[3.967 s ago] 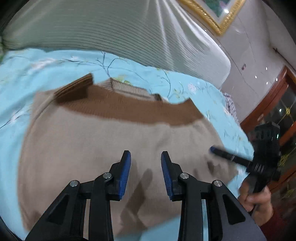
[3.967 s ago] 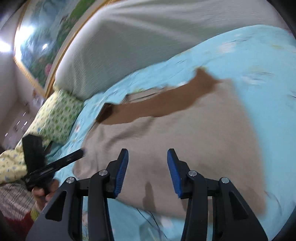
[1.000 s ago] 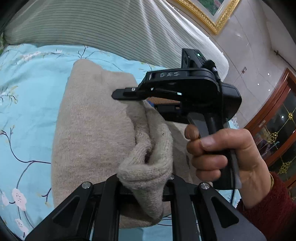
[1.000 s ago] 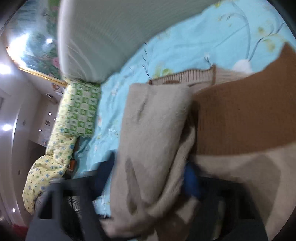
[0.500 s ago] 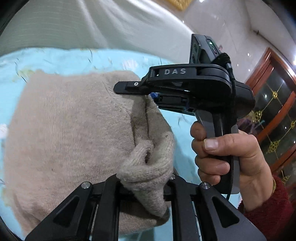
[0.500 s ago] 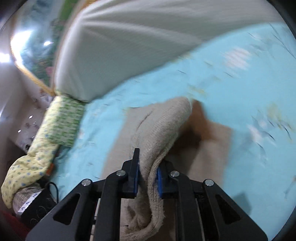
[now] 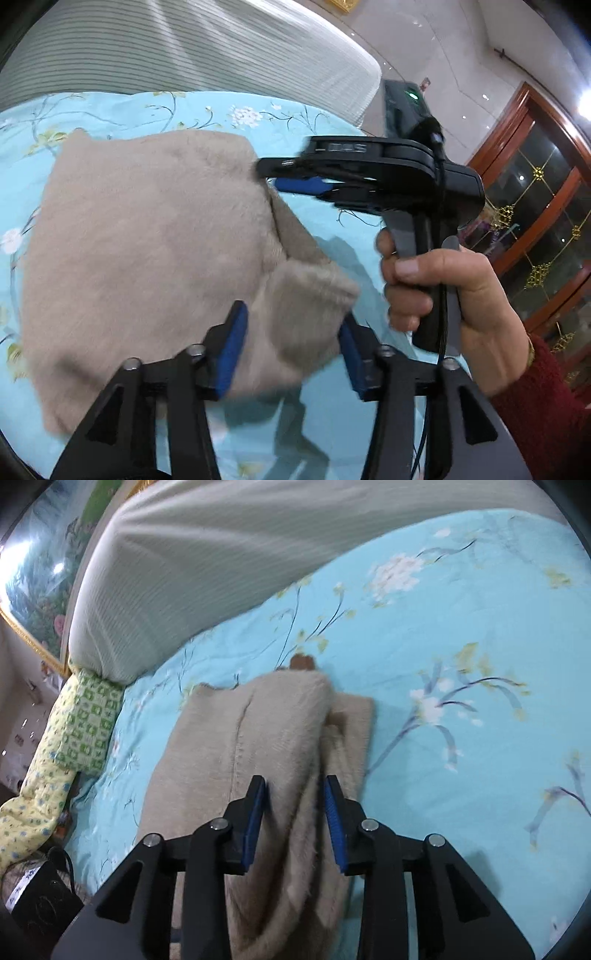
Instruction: Fold small clothes
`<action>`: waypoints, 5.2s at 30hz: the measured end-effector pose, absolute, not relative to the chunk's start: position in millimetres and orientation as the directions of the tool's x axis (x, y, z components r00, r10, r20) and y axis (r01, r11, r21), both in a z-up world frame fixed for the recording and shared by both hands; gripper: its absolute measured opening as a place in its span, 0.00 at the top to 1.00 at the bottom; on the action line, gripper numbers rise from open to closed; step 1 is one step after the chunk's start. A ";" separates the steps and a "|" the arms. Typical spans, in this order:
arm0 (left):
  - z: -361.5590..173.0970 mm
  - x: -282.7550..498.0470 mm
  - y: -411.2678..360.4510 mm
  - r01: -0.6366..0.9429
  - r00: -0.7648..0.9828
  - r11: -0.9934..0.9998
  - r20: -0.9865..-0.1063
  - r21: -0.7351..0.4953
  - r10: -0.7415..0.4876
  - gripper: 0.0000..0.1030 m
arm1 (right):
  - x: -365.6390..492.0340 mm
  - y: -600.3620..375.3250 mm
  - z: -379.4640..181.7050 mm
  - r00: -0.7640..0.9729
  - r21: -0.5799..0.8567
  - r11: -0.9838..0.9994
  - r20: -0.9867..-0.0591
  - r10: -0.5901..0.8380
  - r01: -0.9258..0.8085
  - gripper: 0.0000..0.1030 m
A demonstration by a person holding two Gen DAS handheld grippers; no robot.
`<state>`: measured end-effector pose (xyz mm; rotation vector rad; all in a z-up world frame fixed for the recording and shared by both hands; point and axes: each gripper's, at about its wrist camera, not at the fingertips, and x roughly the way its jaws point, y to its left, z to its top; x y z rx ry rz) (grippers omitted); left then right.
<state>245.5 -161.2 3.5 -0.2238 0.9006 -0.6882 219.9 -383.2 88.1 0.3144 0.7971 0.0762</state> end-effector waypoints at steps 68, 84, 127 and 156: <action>-23.4 252.0 198.7 -0.051 0.590 0.766 -0.638 -0.641 -0.494 0.55 | 263.0 -117.2 -8.7 0.404 0.553 0.749 -0.631 0.662 -0.364 0.62; 5.7 122.8 176.8 -0.088 0.656 0.934 -0.726 -0.345 -0.206 0.34 | 199.7 -134.6 40.4 0.586 0.409 0.872 -0.649 0.485 -0.268 0.34; -47.8 127.0 139.8 -0.080 0.579 0.973 -0.804 -0.218 -0.133 0.86 | 183.0 -132.8 -4.1 0.486 0.147 0.930 -0.819 0.306 -0.338 0.94; -15.3 280.7 197.4 -0.060 0.623 0.874 -0.702 -0.483 -0.346 0.88 | 302.8 -78.4 4.7 0.541 0.366 0.904 -0.726 0.425 -0.219 0.67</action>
